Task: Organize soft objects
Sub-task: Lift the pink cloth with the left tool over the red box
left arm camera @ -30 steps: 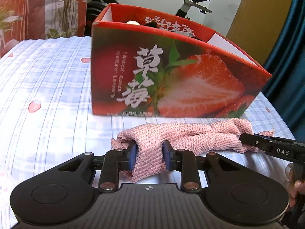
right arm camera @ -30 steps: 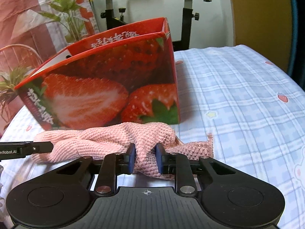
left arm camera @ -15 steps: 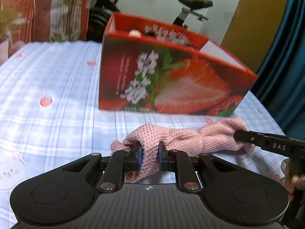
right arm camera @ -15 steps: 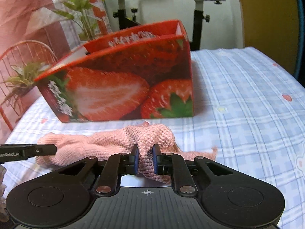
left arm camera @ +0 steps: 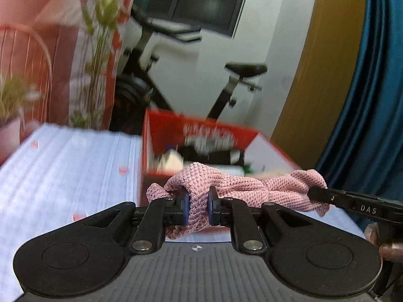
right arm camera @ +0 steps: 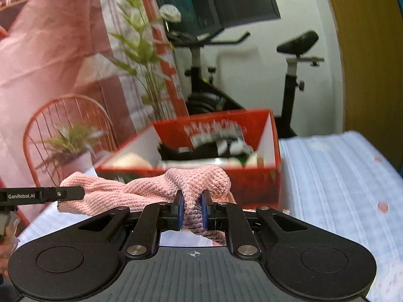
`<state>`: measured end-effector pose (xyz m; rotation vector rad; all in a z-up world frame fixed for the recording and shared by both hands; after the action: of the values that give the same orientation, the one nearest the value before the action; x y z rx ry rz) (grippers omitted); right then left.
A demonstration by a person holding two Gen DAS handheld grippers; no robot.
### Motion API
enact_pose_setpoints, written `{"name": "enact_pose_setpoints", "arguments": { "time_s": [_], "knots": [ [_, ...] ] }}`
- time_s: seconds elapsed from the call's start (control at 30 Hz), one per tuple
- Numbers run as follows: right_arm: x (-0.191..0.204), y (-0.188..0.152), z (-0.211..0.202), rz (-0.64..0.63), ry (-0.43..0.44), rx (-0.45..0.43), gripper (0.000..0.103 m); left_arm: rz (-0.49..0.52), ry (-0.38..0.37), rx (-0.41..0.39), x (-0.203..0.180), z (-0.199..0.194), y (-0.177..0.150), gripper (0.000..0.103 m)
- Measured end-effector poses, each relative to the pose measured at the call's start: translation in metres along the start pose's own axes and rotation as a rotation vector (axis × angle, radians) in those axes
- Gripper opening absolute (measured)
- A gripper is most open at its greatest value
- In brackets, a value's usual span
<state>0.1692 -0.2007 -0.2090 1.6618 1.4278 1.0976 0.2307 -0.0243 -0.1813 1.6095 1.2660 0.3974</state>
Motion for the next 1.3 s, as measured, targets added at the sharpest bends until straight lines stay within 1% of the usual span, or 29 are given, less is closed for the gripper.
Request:
{"name": "enact_pose_setpoints", "arguments": {
  "time_s": [0.13, 0.3, 0.43, 0.63, 0.8, 0.9, 1.0, 1.13, 1.3],
  "knots": [
    [0.0, 0.033, -0.004, -0.021, 0.008, -0.047, 0.012, 0.034, -0.01, -0.053, -0.012, 0.003, 0.03, 0.015],
    [-0.008, 0.071, 0.003, -0.036, -0.006, -0.07, 0.012, 0.072, -0.017, -0.081, -0.024, 0.016, 0.056, 0.015],
    [-0.018, 0.1, 0.023, -0.062, -0.042, -0.068, 0.012, 0.086, -0.01, -0.066, -0.027, 0.042, 0.073, 0.014],
    [-0.033, 0.125, 0.067, -0.085, -0.107, -0.037, 0.012, 0.115, 0.038, -0.022, -0.021, 0.089, 0.087, 0.014],
    [-0.038, 0.126, 0.104, -0.128, -0.154, 0.005, 0.012, 0.115, 0.066, 0.042, -0.012, 0.127, 0.085, 0.014],
    [-0.04, 0.121, 0.125, -0.142, -0.175, 0.039, 0.012, 0.093, 0.075, 0.092, -0.005, 0.146, 0.081, 0.014],
    [-0.044, 0.113, 0.146, -0.152, -0.19, 0.082, 0.012, 0.105, 0.092, 0.137, -0.002, 0.161, 0.076, 0.014],
    [-0.05, 0.101, 0.164, -0.104, -0.196, 0.133, 0.012, 0.16, 0.116, 0.183, 0.0, 0.176, 0.074, 0.014],
    [-0.059, 0.09, 0.179, -0.048, -0.203, 0.179, 0.012, 0.171, 0.112, 0.213, 0.002, 0.187, 0.076, 0.014]
  ]
}}
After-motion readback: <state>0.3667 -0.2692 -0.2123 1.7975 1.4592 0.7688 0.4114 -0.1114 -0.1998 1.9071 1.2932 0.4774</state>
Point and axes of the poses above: each gripper's, at about its wrist camera, not at the fingertips, and z roughly the way its jaws point, x to its left, y to its top, the point moved 9 cm from there along z, roughly the way its jaws point, and after that the axes turned 5 degrees about -z, right-handed, at the moved point
